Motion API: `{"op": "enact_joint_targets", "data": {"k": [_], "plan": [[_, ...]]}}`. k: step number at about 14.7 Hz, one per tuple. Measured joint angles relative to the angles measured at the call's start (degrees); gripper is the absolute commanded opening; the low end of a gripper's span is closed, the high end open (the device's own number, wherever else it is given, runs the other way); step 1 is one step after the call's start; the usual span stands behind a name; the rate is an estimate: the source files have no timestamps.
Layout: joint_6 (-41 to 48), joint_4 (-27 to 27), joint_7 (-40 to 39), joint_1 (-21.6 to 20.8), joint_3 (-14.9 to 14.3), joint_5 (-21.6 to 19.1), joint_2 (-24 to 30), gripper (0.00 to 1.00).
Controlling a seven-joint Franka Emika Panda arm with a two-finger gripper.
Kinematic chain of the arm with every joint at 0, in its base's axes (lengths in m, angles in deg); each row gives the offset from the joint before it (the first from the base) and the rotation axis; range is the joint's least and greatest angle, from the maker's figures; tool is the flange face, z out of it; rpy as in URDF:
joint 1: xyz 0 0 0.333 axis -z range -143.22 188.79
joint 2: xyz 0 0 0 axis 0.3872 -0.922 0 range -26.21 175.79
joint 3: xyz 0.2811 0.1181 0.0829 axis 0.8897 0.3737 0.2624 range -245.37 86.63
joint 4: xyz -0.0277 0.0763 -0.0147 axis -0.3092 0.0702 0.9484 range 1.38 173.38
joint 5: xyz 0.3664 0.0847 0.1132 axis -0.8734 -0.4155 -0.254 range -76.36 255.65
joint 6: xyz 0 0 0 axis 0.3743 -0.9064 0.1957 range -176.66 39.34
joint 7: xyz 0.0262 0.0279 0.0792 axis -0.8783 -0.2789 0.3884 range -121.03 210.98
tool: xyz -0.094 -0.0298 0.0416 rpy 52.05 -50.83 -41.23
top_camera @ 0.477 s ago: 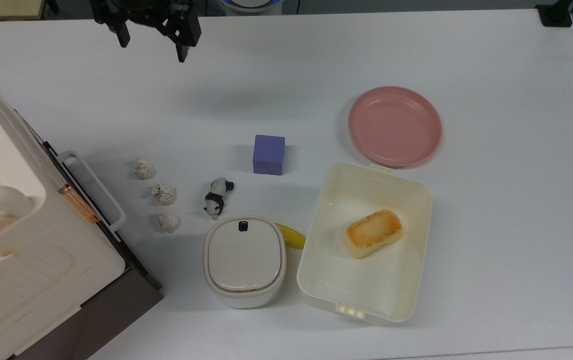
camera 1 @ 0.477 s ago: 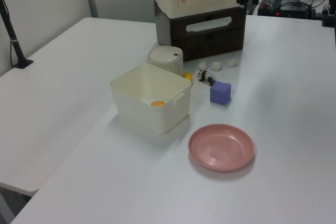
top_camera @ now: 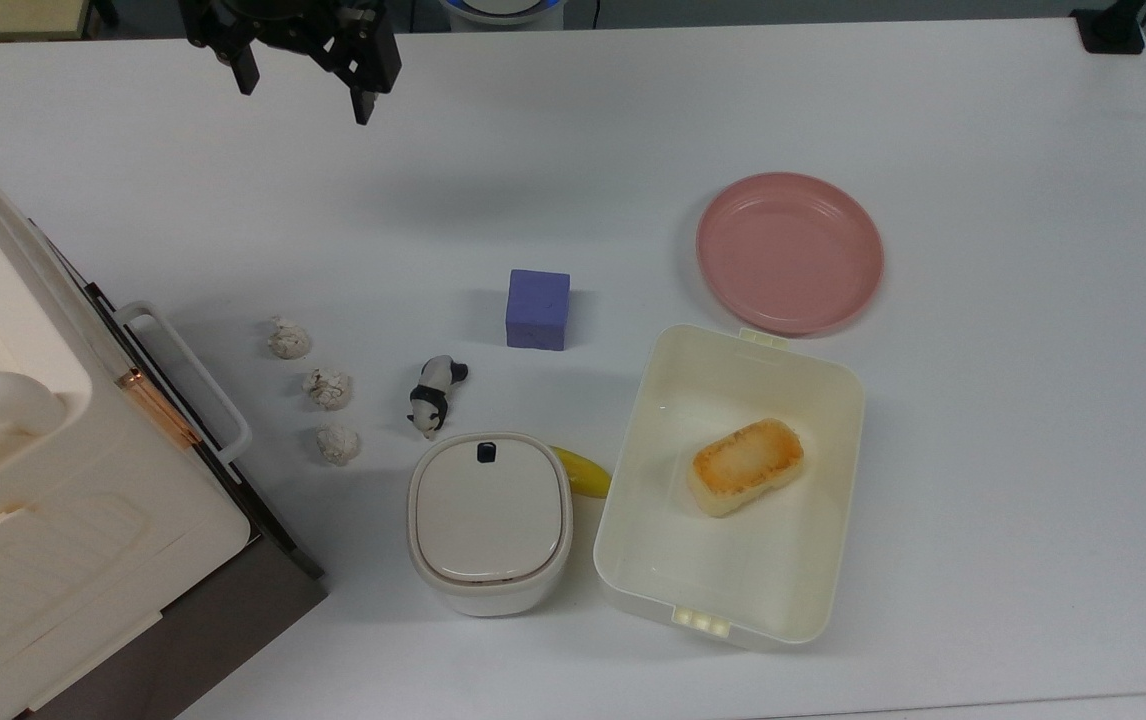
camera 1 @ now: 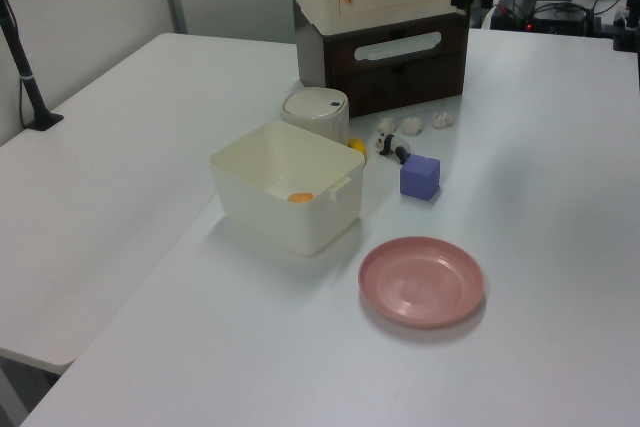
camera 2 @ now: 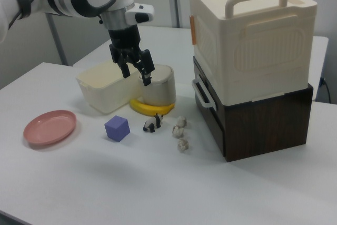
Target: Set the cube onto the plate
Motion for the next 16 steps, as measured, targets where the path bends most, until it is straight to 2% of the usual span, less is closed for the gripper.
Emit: {"op": "enact_joint_targets", "data": {"k": [16], "plan": [[0.0, 0.96, -0.08, -0.84, 0.25, 0.0, -0.35, 1.0]]}}
